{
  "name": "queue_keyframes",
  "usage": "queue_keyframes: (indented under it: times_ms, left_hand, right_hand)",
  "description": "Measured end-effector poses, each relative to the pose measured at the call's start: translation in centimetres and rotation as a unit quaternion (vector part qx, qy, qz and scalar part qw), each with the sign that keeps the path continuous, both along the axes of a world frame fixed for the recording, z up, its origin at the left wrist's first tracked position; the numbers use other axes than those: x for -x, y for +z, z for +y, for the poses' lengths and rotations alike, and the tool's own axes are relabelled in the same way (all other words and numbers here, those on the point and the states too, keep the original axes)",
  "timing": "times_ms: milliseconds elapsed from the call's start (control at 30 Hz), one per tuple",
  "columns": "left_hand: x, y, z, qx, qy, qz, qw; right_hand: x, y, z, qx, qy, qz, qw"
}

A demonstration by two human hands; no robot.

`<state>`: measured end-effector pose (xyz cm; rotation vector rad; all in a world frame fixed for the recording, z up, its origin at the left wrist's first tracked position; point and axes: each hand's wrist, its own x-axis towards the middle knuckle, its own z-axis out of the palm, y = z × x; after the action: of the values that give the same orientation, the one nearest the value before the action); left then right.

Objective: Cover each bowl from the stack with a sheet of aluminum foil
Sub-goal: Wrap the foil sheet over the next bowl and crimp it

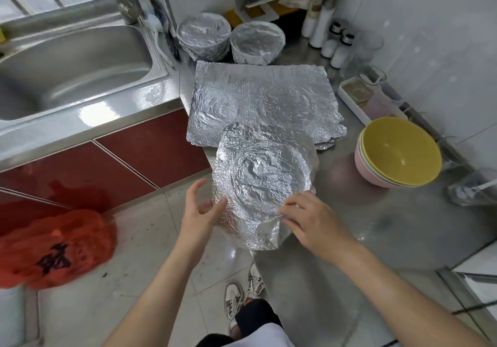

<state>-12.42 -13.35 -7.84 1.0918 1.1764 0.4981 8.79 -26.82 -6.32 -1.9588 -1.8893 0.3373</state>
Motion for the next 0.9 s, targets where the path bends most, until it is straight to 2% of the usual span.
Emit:
queue_keyframes:
  times_ms: [100, 300, 467, 533, 567, 600, 667, 700, 800, 900]
  left_hand:
    - [1.1, -0.8, 0.3, 0.015, -0.046, -0.059, 0.997]
    - [0.9, -1.0, 1.0, -0.022, -0.023, -0.028, 0.999]
    - [0.3, -1.3, 1.4, -0.077, -0.018, 0.021, 0.997]
    - [0.4, -0.8, 1.5, -0.151, 0.016, 0.087, 0.985]
    - [0.4, -0.4, 1.5, -0.233, 0.021, 0.129, 0.964]
    - [0.1, 0.3, 1.3, -0.336, 0.007, 0.161, 0.928]
    - [-1.0, 1.4, 0.3, -0.513, -0.077, 0.155, 0.841]
    - [-1.9, 1.5, -0.3, -0.557, -0.149, 0.134, 0.806]
    - [-3.6, 0.4, -1.2, -0.586, -0.338, 0.121, 0.727]
    - [-4.2, -0.6, -0.8, -0.591, -0.379, 0.130, 0.700]
  right_hand:
    - [0.3, -0.2, 0.1, -0.003, 0.011, 0.002, 1.000]
    - [0.3, -1.1, 0.1, -0.031, -0.014, -0.027, 0.999]
    - [0.5, -1.1, 0.2, -0.036, -0.020, -0.042, 0.998]
    - [0.3, -1.1, 0.1, -0.036, -0.020, -0.043, 0.998]
    - [0.2, -1.1, 0.1, -0.036, -0.016, -0.043, 0.998]
    - [0.2, -1.1, 0.0, -0.036, -0.012, -0.042, 0.998]
    - [0.2, -1.0, 0.1, -0.032, -0.006, -0.040, 0.999]
    - [0.1, -1.0, 0.1, -0.031, -0.007, -0.040, 0.999]
    - [-0.4, -1.0, 0.1, -0.023, -0.004, -0.037, 0.999]
    - [-1.1, -0.6, -0.1, -0.018, -0.012, -0.008, 1.000]
